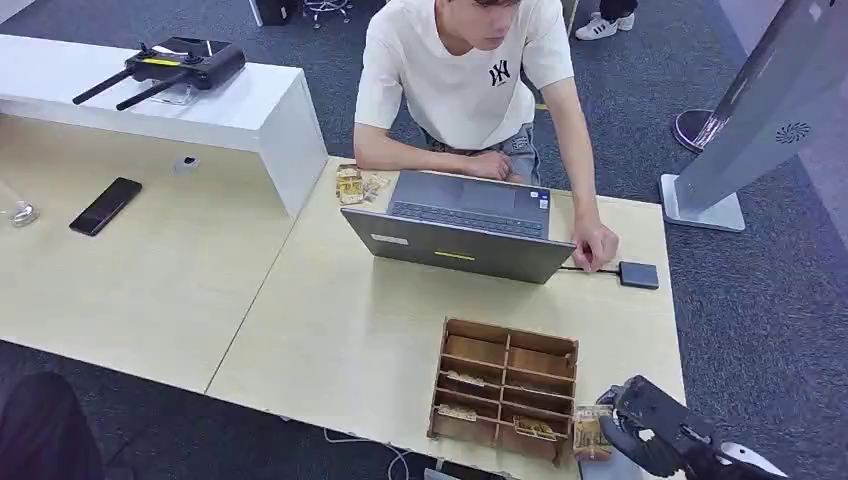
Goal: Pass the card to the sensor for recognition and then transmit it.
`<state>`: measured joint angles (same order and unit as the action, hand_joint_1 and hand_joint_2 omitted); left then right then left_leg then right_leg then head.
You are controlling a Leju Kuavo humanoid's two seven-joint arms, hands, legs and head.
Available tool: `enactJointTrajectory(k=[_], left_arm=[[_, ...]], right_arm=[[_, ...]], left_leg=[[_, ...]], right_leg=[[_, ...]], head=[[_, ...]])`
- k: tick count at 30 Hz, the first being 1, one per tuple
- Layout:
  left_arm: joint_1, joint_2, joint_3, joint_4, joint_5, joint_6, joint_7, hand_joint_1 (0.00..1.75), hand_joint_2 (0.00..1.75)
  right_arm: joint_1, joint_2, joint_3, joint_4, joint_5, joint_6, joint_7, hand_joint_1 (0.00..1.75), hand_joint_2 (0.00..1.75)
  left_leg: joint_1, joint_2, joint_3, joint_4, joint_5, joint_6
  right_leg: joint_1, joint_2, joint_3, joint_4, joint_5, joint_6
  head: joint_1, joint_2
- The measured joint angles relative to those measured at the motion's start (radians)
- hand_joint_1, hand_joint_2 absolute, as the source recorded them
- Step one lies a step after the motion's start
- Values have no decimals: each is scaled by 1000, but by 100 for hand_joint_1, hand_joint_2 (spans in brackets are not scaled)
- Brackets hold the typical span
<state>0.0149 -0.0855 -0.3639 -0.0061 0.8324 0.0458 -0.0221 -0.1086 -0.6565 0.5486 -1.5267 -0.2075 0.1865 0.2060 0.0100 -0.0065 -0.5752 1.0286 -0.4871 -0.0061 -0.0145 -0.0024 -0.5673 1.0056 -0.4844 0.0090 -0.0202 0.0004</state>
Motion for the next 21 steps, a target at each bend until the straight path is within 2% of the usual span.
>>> enactJointTrajectory(k=[9,16,21], left_arm=[[-1,-11,10,0,-9,4,-13,0,0],[-2,-19,17,0,-16,21,-31,0,0],[-3,-24,17,0,-19,24,-38,0,0]], right_arm=[[-24,34,-3,-32,65,-63,-64,175,175],[-37,138,-51,-51,133,-119,-152,175,175],[-60,196,-82,-60,120,-117,-205,175,175]], left_leg=[[0,0,0,0,0,0],[1,0,0,0,0,0],[0,0,0,0,0,0]], right_leg=[[0,0,0,0,0,0],[1,0,0,0,0,0],[1,0,0,0,0,0]], head=[[0,0],[0,0],[0,0]])
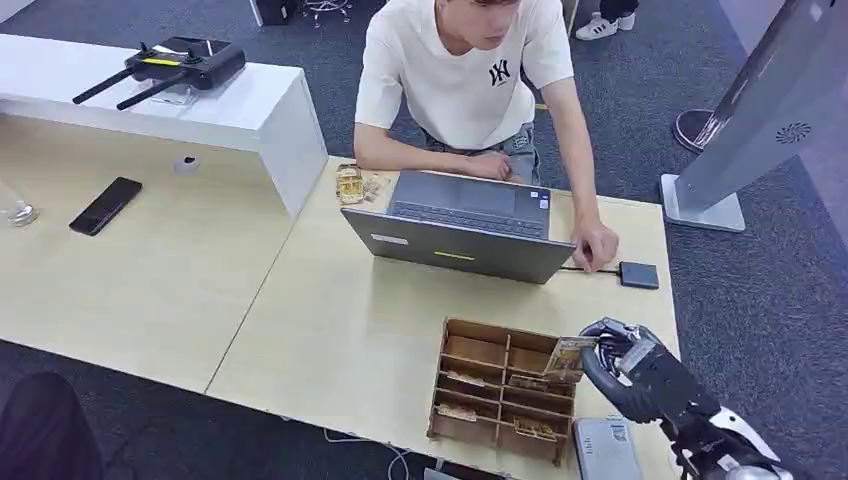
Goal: Pass the card to the sensor for recognition and then transmit it.
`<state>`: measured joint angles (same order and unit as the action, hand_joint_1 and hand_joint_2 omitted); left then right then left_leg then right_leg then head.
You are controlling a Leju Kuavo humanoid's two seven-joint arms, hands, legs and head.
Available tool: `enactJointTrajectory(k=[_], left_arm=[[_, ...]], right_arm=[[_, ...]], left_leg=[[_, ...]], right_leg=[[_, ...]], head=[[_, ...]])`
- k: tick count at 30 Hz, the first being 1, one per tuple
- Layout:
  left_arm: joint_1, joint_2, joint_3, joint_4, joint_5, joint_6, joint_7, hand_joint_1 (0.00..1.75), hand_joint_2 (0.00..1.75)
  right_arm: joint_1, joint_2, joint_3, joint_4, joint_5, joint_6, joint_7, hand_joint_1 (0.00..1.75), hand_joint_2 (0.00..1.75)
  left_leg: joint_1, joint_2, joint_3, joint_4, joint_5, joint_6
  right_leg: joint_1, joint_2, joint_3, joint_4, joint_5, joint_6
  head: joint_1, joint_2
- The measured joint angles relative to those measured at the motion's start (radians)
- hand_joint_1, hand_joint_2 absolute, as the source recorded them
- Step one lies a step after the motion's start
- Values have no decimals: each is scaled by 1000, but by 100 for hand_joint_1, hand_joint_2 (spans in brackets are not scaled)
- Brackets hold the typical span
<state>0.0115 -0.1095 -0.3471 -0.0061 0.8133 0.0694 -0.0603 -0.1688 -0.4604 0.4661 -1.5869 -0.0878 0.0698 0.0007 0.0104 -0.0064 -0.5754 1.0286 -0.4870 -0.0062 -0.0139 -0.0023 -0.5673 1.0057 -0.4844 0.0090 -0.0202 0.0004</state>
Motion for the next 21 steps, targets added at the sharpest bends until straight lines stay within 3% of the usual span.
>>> enactJointTrajectory(k=[9,21], left_arm=[[-2,-3,0,0,-11,-4,-15,0,0],[-3,-6,-13,0,-34,-19,-31,0,0]], right_arm=[[-80,99,-37,17,-87,53,-81,175,175],[-218,218,-14,96,-153,118,-137,175,175]], left_leg=[[0,0,0,0,0,0],[0,0,0,0,1,-1]], right_leg=[[0,0,0,0,0,0],[0,0,0,0,0,0]], head=[[0,0],[0,0]])
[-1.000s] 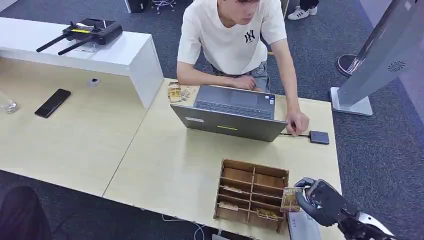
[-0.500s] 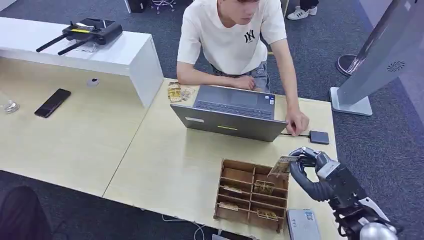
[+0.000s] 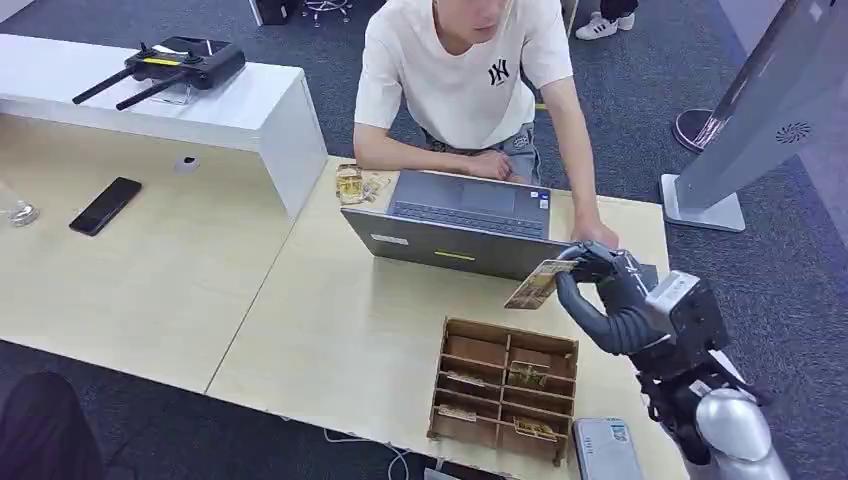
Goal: Pass the card to the sensor for recognition and then transmit it.
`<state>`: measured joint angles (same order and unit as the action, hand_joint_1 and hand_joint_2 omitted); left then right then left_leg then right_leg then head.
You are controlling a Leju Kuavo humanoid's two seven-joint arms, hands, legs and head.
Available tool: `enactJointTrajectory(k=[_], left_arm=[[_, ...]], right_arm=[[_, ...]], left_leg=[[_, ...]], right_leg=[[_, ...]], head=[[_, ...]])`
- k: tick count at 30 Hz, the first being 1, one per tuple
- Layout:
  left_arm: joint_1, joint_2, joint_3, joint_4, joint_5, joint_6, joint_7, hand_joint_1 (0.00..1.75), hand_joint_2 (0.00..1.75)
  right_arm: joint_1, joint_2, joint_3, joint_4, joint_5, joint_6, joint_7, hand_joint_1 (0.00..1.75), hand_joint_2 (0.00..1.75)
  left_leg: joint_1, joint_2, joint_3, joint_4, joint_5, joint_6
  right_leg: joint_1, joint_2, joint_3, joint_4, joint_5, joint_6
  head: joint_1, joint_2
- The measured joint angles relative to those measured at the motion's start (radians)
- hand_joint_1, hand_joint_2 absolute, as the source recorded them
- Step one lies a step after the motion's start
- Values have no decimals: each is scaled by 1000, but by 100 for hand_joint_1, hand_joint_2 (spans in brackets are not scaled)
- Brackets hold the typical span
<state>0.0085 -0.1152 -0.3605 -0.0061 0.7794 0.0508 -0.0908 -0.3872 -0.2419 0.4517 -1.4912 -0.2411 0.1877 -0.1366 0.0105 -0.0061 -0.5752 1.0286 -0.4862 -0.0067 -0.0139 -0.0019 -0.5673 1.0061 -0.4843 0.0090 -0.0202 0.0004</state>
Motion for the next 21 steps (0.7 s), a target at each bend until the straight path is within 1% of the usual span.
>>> enactJointTrajectory(k=[5,10,21], left_arm=[[1,8,-13,0,-17,-29,-3,0,0],[0,9,-25,0,-30,-38,-8,0,0],[0,15,-40,0,-55,-41,-14,0,0]], right_arm=[[-57,48,15,33,-14,1,-13,175,175],[-121,94,31,71,-21,-5,-16,175,175],[-286,195,57,226,-12,-60,-1,175,175]], left_leg=[[0,0,0,0,0,0],[0,0,0,0,0,0],[0,0,0,0,1,-1]], right_leg=[[0,0,0,0,0,0],[0,0,0,0,0,0],[0,0,0,1,0,0]], head=[[0,0],[0,0],[0,0]])
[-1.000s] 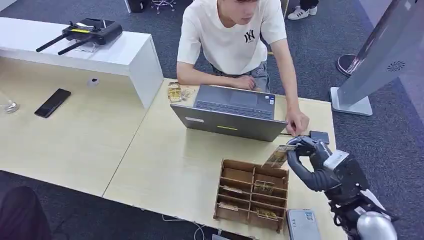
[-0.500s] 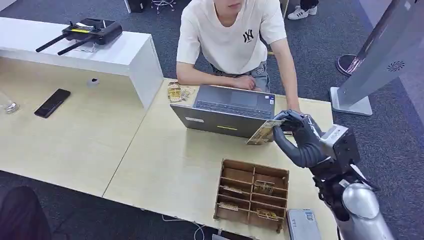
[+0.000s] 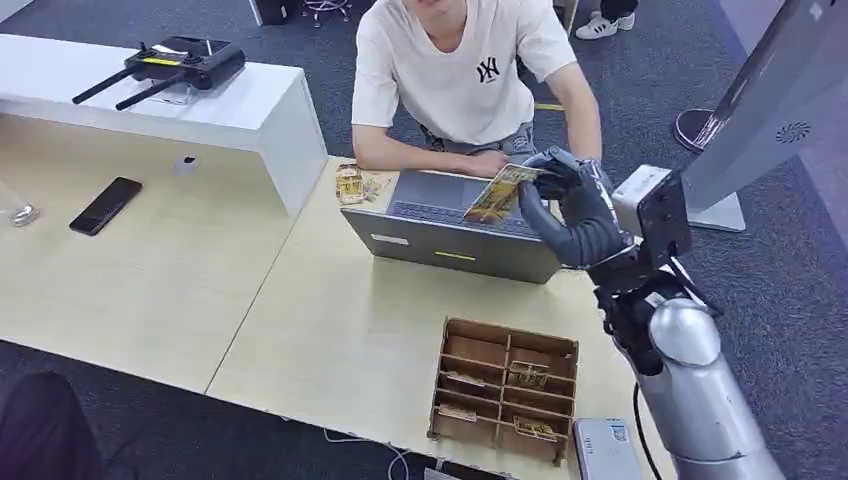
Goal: Pass the card to the sensor for recognition and then transmit it.
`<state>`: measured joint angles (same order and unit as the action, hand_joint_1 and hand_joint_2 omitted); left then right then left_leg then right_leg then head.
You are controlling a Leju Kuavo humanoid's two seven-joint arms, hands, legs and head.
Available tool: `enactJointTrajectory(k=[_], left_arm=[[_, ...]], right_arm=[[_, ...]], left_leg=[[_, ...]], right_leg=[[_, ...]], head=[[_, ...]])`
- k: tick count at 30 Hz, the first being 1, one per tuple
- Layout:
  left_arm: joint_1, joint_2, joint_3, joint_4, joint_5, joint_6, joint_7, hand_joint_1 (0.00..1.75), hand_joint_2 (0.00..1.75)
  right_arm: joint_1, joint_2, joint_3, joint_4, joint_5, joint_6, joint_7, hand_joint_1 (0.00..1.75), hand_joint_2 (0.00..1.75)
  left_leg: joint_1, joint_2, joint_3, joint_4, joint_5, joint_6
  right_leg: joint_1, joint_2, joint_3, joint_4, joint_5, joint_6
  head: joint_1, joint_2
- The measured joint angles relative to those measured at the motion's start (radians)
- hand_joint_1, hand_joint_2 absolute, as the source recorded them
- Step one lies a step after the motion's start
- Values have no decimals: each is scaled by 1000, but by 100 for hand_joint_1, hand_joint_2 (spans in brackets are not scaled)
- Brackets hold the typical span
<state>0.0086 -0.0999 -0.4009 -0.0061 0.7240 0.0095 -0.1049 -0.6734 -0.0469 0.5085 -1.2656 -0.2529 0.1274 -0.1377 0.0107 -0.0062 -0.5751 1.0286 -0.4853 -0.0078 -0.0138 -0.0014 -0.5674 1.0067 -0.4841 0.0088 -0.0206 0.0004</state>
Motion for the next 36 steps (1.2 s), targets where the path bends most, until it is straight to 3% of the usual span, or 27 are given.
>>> enactJointTrajectory(k=[8,18,24,32,34,35,36], left_arm=[[-3,2,-17,0,-19,0,1,0,0],[-11,8,-41,0,-45,9,18,0,0],[-12,8,-48,0,-51,22,21,0,0],[-12,8,-55,0,-51,21,23,0,0],[-12,8,-58,0,-50,21,23,0,0],[-12,8,-60,0,-49,21,23,0,0],[-12,8,-61,0,-49,21,23,0,0]], right_arm=[[-113,62,15,160,59,-76,21,175,175],[-198,115,22,353,249,-222,2,175,175],[-202,127,22,387,358,-295,22,175,175],[-194,129,22,416,438,-310,21,175,175],[-191,129,22,416,453,-310,27,148,175],[-189,129,22,416,459,-310,30,0,175],[-187,129,22,417,464,-310,30,0,175]], left_leg=[[0,0,0,0,0,0],[0,0,0,0,0,0],[0,0,0,0,0,0],[0,0,0,0,0,0],[0,0,0,0,0,0],[0,0,0,0,0,0],[0,0,0,0,0,0]], right_leg=[[0,0,0,0,0,0],[0,0,0,0,0,0],[0,0,0,0,0,0],[0,0,0,0,0,0],[0,0,0,0,0,0],[0,0,0,0,0,0],[0,0,0,0,0,0]], head=[[0,0],[1,0],[0,0],[0,0],[1,0],[0,0],[1,0]])
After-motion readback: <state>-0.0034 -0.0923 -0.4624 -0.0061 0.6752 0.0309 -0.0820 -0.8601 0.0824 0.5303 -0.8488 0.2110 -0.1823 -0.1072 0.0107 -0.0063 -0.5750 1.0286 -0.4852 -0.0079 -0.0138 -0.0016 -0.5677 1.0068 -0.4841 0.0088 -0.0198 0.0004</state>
